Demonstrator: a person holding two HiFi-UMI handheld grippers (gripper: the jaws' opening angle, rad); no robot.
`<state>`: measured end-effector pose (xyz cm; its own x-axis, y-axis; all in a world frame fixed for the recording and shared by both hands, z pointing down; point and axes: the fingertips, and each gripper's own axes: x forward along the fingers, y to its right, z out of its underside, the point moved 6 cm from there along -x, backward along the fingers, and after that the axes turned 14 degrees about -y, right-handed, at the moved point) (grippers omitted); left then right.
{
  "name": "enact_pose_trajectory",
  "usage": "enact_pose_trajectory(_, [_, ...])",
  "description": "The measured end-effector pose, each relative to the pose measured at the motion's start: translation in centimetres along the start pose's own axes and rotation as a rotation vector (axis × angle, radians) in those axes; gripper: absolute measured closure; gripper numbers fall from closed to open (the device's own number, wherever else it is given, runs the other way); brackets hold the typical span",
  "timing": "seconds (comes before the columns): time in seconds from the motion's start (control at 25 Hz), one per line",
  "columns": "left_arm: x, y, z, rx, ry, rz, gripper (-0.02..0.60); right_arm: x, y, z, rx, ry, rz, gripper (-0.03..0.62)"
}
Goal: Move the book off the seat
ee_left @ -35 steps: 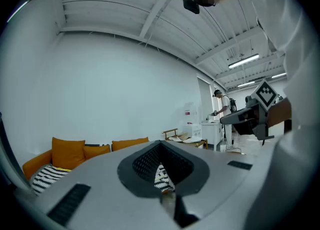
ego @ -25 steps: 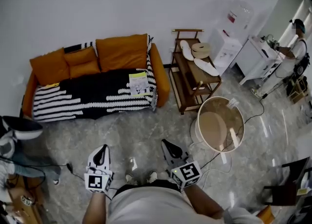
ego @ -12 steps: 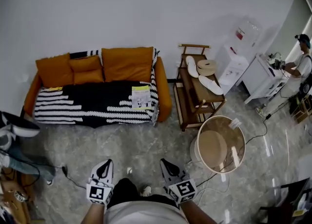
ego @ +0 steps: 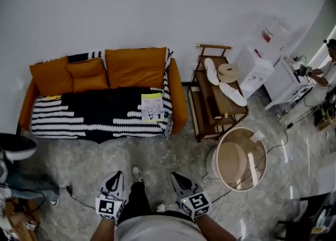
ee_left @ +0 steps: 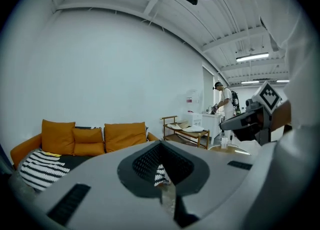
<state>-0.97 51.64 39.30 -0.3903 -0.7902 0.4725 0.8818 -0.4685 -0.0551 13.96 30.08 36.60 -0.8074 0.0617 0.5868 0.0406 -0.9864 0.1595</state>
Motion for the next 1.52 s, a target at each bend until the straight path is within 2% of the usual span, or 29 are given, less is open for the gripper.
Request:
enact_pose_trajectory(0.2, [7.7,-6.2,-4.6,-0.051,0.02,0.065,0.565,7.4,1.0,-7.5,-0.082,-0.076,-0.026,0.574])
enact_pose_trajectory(0.36, [12.6,-11.2,-9.1,-0.022,0.067,0.11,0.566,12.0,1.9,-12.9,-0.109,-0.085,-0.002,0.574])
enact_pose_trajectory(0.52, [16.1,-13.6,-12.0,-0.016,0.091,0.152,0.566,14.2,3.8,-15.4,-0.065,-0.084,0.05,0.574])
enact_pose_trajectory(0.8, [20.2,-14.4,-14.4,-0.012,0.101,0.193,0.566,16.4,7.2,-17.3,-0.023,-0.085,0.084,0.574])
enact_pose_trajectory(0.96, [21.9,-14.1,-16.9,-0.006,0.115,0.171,0.566,17.9,10.3,-19.1,-0.041,-0.062,0.056,0.574])
enact_pose_trajectory(1.16, [24.6,-13.5,-17.9,-0.037,0.109,0.076,0.566,19.9,15.1,-20.4,-0.074,-0.083,-0.012,0.574])
enact_pose_trajectory(1.32, [26.6,-13.1,-19.5,-0.054,0.106,0.027,0.565,22.3,19.9,-19.1,-0.004,-0.133,-0.043,0.574])
enact_pose_trajectory(1.52, [30.2,-13.7,-18.2,-0.094,0.046,-0.016,0.565,27.3,24.6,-16.0,0.085,-0.212,-0.095,0.574])
